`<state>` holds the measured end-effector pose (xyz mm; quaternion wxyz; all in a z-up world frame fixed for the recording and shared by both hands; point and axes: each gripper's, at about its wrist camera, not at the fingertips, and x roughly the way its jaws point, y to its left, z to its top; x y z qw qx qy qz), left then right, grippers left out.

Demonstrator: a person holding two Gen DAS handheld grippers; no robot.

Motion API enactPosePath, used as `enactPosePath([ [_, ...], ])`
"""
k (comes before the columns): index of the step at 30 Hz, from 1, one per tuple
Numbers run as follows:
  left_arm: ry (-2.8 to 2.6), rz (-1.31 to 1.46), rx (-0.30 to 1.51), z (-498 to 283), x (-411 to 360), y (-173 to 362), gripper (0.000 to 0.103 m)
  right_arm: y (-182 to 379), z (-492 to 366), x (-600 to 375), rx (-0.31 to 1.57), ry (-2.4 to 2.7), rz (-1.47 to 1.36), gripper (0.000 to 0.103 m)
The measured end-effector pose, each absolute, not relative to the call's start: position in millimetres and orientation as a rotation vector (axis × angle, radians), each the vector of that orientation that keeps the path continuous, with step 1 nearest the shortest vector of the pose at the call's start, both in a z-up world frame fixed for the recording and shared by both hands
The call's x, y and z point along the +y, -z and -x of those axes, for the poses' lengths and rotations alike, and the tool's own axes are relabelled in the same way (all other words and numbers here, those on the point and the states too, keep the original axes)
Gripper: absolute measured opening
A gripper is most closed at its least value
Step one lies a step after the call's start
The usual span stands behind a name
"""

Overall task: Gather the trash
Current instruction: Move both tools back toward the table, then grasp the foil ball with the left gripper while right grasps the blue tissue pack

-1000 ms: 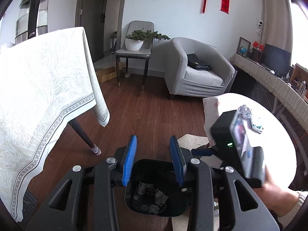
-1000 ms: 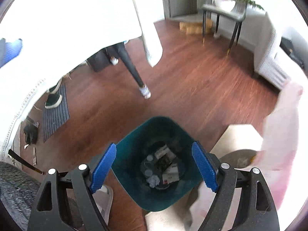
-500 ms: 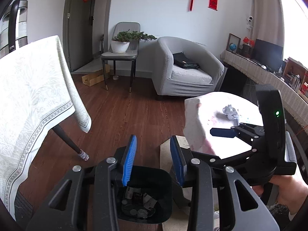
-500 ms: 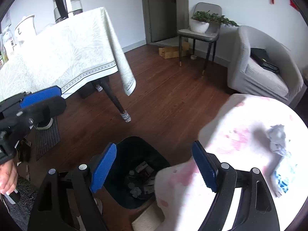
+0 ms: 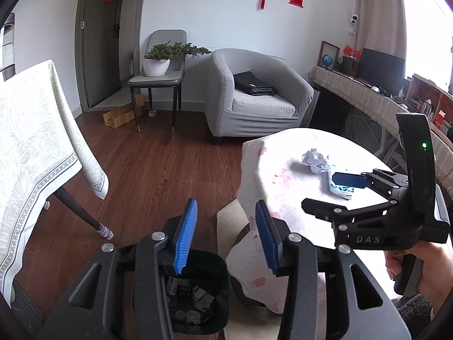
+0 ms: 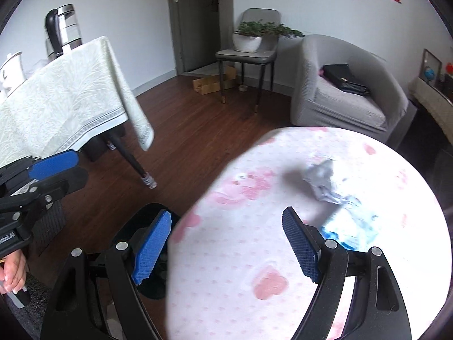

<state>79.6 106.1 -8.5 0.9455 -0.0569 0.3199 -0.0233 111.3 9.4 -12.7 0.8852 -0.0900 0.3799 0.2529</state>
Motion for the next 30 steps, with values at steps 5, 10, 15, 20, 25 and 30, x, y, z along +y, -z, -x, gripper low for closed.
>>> enactPosePath([
  [5, 0.070, 0.107, 0.661, -85, 91, 13, 0.051, 14, -123, -26, 0.801, -0.405, 0.141, 0.082],
  [10, 0.092, 0.108, 0.680, -92, 79, 18, 0.054, 24, -133, -55, 0.839, -0.318, 0.075, 0.082],
  [15, 0.116, 0.113, 0.684, -97, 67, 20, 0.058, 33, -141, -62, 0.865, -0.248, 0.049, 0.082],
  [20, 0.142, 0.113, 0.686, -107, 53, 21, 0.062, 46, -148, -60, 0.878, -0.199, 0.075, 0.082],
  [25, 0.164, 0.113, 0.689, -121, 40, 23, 0.067, 53, -160, -56, 0.882, -0.173, 0.097, 0.082],
  [30, 0.156, 0.122, 0.694, -128, 34, 23, 0.071, 57, -169, -65, 0.896, -0.184, 0.041, 0.080],
])
